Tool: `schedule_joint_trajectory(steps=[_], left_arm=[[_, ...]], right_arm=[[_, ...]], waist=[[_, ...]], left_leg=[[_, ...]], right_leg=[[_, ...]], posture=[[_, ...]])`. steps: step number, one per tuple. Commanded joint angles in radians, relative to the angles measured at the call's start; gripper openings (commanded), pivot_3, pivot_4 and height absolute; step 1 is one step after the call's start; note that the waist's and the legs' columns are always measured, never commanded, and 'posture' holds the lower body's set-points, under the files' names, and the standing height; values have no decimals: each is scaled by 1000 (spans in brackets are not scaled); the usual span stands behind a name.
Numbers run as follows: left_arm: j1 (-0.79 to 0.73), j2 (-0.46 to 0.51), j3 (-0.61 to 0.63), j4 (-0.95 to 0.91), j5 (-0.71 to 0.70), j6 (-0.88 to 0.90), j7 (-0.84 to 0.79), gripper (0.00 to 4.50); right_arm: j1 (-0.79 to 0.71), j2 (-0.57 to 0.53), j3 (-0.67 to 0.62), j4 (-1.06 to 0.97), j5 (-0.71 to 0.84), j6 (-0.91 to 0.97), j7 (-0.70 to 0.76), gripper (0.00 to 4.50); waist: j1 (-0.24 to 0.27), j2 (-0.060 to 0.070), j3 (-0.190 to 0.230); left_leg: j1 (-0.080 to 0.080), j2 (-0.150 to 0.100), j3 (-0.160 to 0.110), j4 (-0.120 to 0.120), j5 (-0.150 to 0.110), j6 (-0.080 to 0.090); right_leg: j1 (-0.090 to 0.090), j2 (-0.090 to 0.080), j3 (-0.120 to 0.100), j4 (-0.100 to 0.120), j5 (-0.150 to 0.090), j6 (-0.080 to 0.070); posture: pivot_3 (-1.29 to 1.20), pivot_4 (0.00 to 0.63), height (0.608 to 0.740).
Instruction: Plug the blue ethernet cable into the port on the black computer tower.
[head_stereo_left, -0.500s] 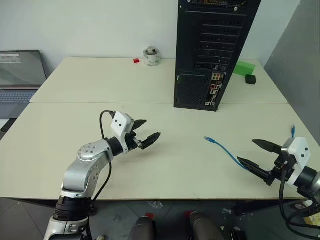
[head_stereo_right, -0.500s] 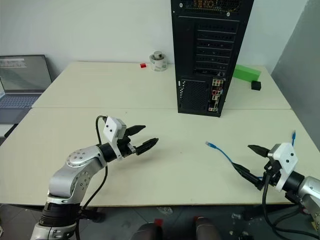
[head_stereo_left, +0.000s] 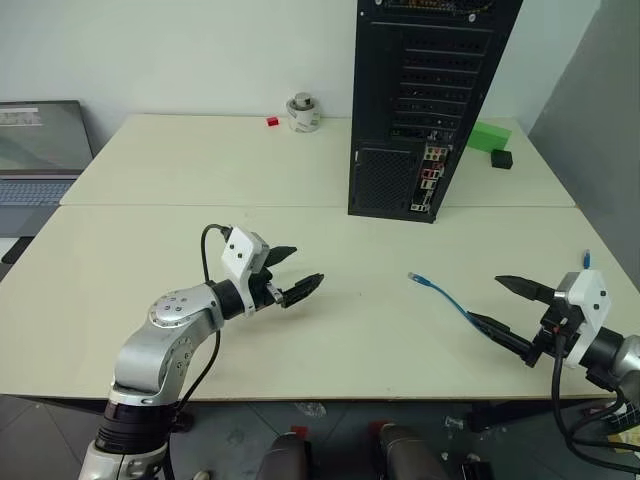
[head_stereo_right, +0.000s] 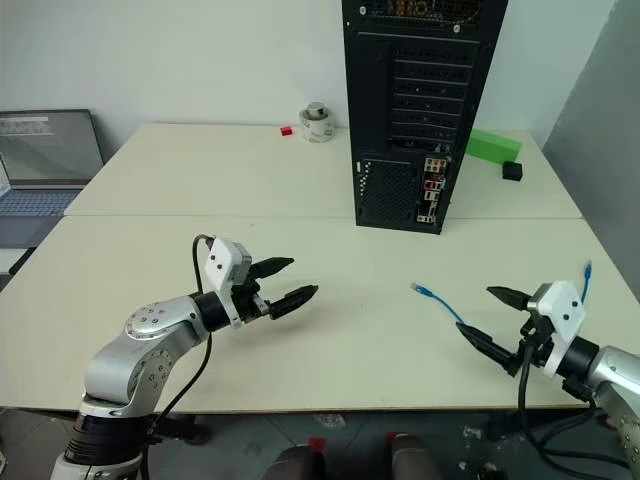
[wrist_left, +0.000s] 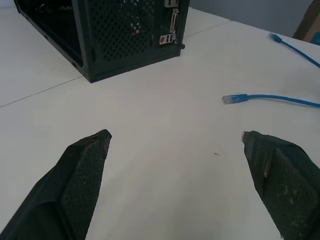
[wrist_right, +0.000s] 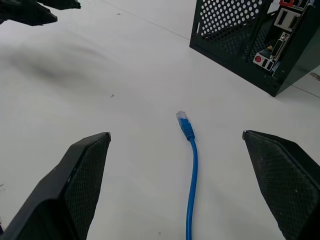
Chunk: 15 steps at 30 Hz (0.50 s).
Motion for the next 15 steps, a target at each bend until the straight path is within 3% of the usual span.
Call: schedule_joint_trajectory(steps=[1,5,9,15], left_arm=[[-26,16,-18,-56,-48,4,-55,4470],[-45,57,-56,-29,-52,13,-128,4470],[-49,119,-174,-18,37,-105,-246,4470],[-63,87,-238,27,108,-216,-251,4470]], right_arm=[[-61,-18,28,-17,3,28,-9,4500],[-124,-25,122,-23,-48,52,-29,4500],[-205,-3,232,49,-130,61,-60,4500],[-337,59,338,288,-245,-66,-33,4500]], waist=[[0,0,0],[-1,0,0],[-1,0,0],[-1,0,0]], left_leg=[[0,0,0,0,0,0],[0,0,0,0,0,0],[0,-1,1,0,0,0],[0,-1,2,0,0,0]], right_leg=[[0,0,0,0,0,0],[0,0,0,0,0,0],[0,1,0,0,0,0],[0,1,0,0,1,-1]], posture=[[0,150,740],[0,150,740],[0,150,740],[0,150,740]])
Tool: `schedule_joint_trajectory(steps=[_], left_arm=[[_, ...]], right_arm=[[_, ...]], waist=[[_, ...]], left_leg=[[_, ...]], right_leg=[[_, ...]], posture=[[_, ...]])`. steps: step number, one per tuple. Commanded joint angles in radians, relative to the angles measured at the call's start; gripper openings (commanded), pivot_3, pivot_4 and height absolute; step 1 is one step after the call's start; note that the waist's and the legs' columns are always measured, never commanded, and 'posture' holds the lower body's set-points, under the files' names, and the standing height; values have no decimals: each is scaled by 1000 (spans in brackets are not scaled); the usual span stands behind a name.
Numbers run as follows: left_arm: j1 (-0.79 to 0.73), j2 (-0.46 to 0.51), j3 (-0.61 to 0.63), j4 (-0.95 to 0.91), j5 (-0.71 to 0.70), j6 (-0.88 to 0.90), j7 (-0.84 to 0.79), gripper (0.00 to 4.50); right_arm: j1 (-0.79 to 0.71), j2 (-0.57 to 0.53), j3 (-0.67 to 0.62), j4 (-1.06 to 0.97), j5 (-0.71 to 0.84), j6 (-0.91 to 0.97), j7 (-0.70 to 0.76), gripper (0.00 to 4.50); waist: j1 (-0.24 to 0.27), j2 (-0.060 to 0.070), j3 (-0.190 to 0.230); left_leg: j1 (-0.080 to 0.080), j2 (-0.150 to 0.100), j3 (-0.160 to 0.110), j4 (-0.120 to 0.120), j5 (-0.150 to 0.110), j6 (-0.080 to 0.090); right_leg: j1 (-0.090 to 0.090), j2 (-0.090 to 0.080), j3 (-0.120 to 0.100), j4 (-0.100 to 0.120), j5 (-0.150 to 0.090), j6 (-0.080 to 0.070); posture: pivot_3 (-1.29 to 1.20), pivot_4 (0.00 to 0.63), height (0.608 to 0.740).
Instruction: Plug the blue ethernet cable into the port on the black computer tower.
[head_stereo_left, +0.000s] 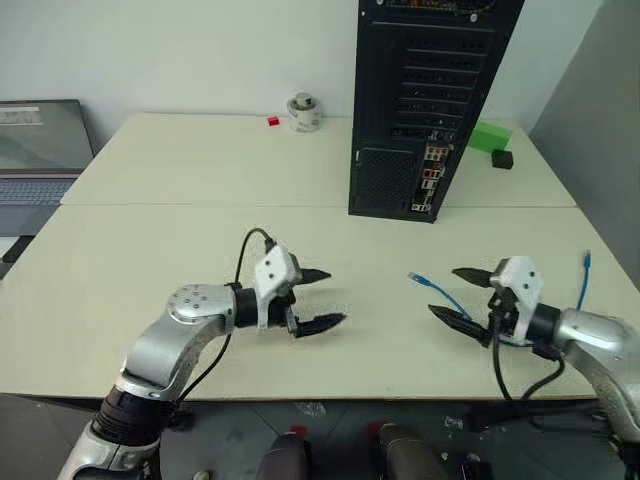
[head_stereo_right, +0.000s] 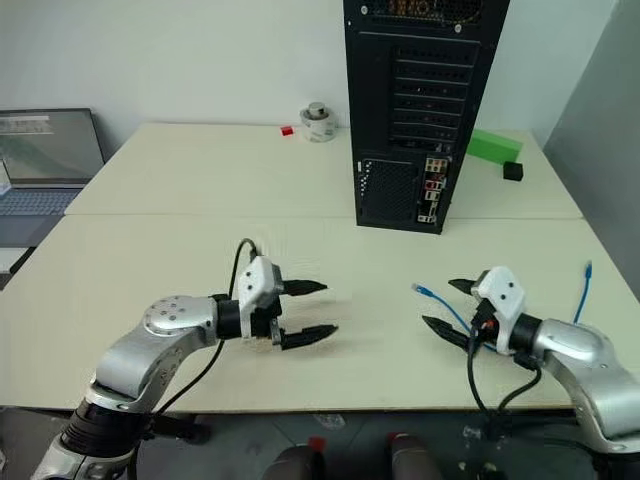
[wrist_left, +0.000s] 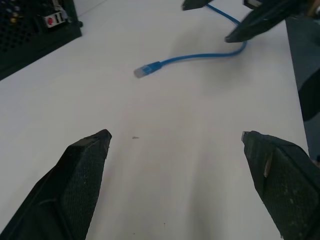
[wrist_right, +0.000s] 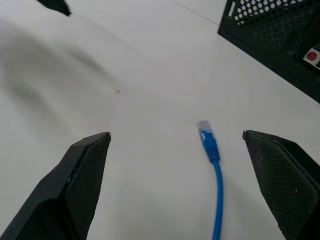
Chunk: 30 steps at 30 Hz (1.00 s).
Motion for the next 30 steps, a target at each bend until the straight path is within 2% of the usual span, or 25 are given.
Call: schedule_joint_trajectory(steps=[1,6,12,15,20,30], left_arm=[[-25,-32,-11,5,26,-62,14,4470],[-26,-52,-18,8,43,-72,16,4470],[-22,-66,-16,-1,48,-59,33,4470],[-32,-110,0,-2,19,-10,78,4500],[-22,-128,-33,1,52,-28,80,4500],[-50,-136,-46,120,101,-114,70,4500]], right_arm=[[-67,11,43,116,-59,-84,35,4500],[-135,27,90,267,-109,-130,75,4500],[-179,56,84,372,-107,-135,98,4500],[-209,81,85,413,-123,-151,80,4026],[-238,74,115,484,-189,-194,86,2730],[-260,50,143,497,-247,-275,154,509]], waist=[[0,0,0],[-1,0,0],[0,0,0],[-1,0,0],[-1,0,0],[-1,0,0]], left_leg=[[0,0,0,0,0,0],[0,0,0,0,0,0],[0,1,-1,0,0,0],[0,1,-2,0,0,0],[0,1,-2,0,0,0],[0,1,-2,0,0,0]], right_leg=[[0,0,0,0,0,-1],[0,0,0,0,2,-3],[0,0,0,0,2,-3],[0,0,0,1,2,-3],[0,0,0,1,2,-3],[0,-1,0,1,2,-3]], posture=[[0,150,740],[0,150,740],[0,150,740],[0,150,740],[0,150,740],[0,150,740]])
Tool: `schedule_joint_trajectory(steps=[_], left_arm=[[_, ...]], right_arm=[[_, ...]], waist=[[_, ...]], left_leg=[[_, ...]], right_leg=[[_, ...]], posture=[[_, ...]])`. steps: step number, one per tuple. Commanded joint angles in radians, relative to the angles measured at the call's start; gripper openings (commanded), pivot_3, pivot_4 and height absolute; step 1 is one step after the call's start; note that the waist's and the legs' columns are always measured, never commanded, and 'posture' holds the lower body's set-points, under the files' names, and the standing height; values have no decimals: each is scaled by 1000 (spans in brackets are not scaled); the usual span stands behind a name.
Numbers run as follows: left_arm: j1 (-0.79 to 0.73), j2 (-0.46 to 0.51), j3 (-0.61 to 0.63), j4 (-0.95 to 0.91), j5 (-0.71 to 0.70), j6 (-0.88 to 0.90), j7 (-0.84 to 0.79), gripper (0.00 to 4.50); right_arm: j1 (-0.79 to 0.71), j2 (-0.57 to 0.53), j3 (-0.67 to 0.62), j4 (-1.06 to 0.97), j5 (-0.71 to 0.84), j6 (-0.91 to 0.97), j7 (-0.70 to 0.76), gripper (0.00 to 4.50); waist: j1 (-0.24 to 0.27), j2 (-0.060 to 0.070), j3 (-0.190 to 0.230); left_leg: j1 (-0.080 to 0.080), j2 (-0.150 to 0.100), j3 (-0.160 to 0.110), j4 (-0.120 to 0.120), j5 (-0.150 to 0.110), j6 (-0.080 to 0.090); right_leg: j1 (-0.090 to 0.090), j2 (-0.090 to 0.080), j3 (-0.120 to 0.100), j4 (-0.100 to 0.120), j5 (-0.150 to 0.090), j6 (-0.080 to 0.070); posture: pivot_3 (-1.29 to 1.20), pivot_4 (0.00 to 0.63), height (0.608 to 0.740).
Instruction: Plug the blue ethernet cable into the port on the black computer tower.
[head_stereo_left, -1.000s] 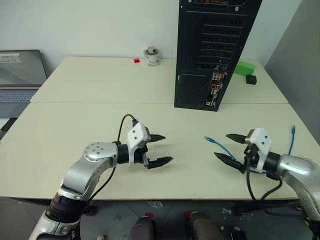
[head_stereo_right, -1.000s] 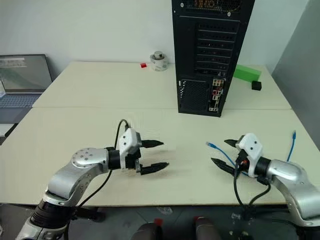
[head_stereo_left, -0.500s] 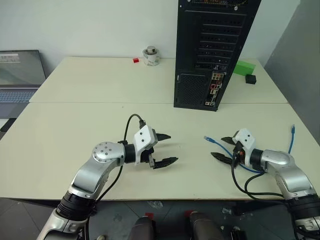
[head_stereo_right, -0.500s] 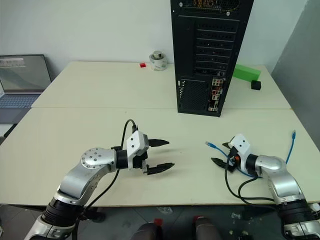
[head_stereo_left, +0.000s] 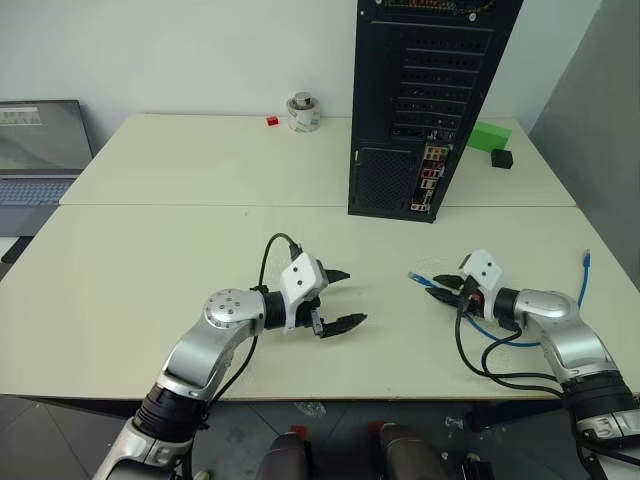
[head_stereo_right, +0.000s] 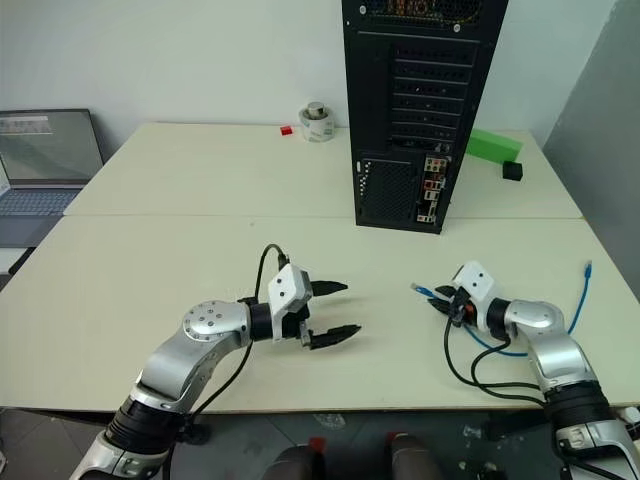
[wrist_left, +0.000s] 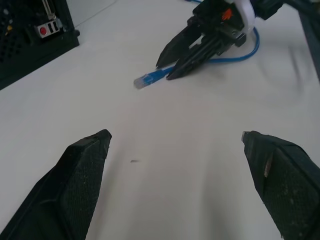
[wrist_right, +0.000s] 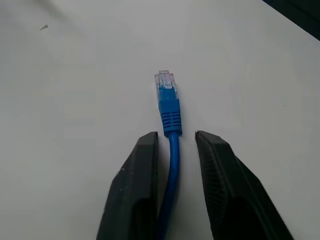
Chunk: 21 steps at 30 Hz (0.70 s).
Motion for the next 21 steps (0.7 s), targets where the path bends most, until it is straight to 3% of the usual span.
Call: schedule_joint_trajectory(steps=[1,2,13,21], left_arm=[[-36,-15,9,44,-3,-47,-20,4500],[-44,-21,11,56,-13,-47,-30,4500],[-127,51,-57,144,22,-107,-229,4500],[-189,39,-61,203,25,-116,-277,4500]], right_arm=[[-11,-15,6,-44,-6,-28,38,211],[-12,-10,3,-70,8,-27,46,16],[-43,-34,126,-405,27,63,208,16],[-78,-41,179,-443,9,85,242,16]], waist=[[0,0,0],[0,0,0],[0,0,0],[1,0,0]], left_leg=[[0,0,0,0,0,0],[0,0,0,0,0,0],[0,0,-1,0,0,0],[-1,-1,-2,1,0,0]], right_leg=[[0,0,0,0,0,0],[0,0,0,0,0,0],[0,0,-1,0,0,0],[0,0,-2,0,0,0]], posture=[[0,150,740],[0,150,740],[0,150,740],[0,150,740]])
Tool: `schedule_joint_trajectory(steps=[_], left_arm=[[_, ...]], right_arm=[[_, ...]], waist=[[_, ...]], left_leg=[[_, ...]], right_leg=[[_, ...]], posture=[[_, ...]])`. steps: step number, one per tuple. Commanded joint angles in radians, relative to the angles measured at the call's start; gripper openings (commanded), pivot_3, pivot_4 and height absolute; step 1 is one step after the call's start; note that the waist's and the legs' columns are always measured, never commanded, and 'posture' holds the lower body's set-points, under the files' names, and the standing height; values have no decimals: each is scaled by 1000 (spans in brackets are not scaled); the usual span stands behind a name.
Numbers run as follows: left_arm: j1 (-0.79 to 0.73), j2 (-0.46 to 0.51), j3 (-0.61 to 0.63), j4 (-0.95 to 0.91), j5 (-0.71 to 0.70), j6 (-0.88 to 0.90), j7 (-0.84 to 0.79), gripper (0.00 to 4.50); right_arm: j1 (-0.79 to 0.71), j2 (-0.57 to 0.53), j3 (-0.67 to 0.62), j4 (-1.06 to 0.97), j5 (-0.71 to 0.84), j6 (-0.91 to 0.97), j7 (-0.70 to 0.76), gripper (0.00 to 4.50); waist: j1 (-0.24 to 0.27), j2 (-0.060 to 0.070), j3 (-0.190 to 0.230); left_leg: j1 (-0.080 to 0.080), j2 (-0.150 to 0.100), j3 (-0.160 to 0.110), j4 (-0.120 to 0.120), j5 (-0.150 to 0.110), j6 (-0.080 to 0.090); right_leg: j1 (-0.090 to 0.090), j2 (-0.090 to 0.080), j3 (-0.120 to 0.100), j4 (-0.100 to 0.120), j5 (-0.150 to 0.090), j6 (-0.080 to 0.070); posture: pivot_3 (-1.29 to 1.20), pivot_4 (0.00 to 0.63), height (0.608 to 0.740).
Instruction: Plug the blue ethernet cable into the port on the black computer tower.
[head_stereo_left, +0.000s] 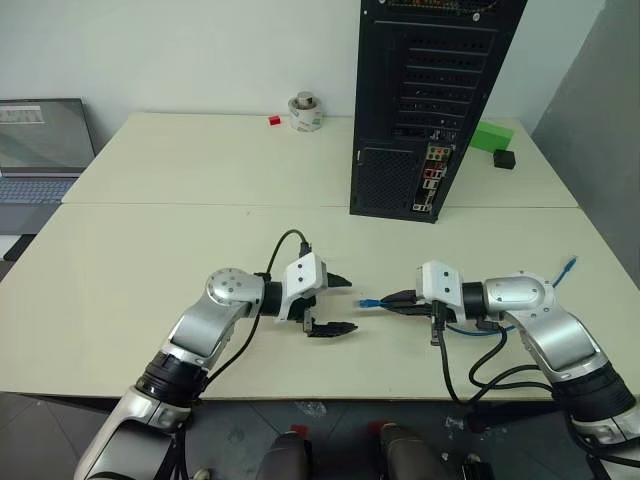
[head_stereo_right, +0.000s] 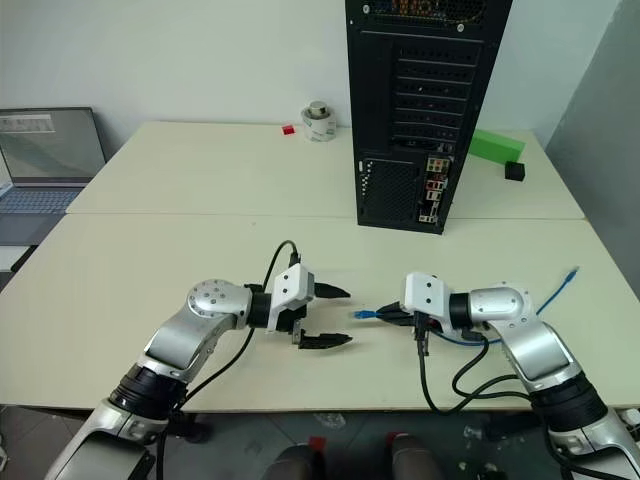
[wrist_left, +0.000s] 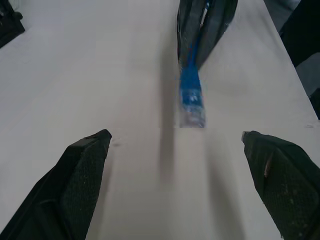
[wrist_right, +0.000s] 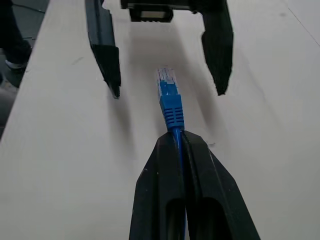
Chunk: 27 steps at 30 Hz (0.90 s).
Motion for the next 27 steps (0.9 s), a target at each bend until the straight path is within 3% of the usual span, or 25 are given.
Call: schedule_joint_trajectory(steps=[1,19,25,27], left_arm=[[-13,-7,7,1,-12,-5,-22,4114],[6,-20,-18,-32,21,-11,-13,301],[13,-18,-15,-23,45,-39,-2,278],[19,-19,-14,-14,61,-70,9,278]], right_arm=[[-20,-10,9,-23,-7,-6,14,0],[-32,-3,28,-17,-24,5,11,0],[-38,-6,36,-19,-25,19,18,0],[-41,-11,32,-18,-22,23,23,479]], waist=[[0,0,0],[-1,0,0],[0,0,0],[0,0,0]], left_leg=[[0,0,0,0,0,0],[0,0,0,0,0,0],[0,0,0,0,0,0],[0,0,0,0,0,0]], right_leg=[[0,0,0,0,0,0],[0,0,0,0,0,0],[0,0,0,0,0,0],[0,0,0,0,0,0]], posture=[[0,150,740],[0,150,740],[0,150,740],[0,150,740]])
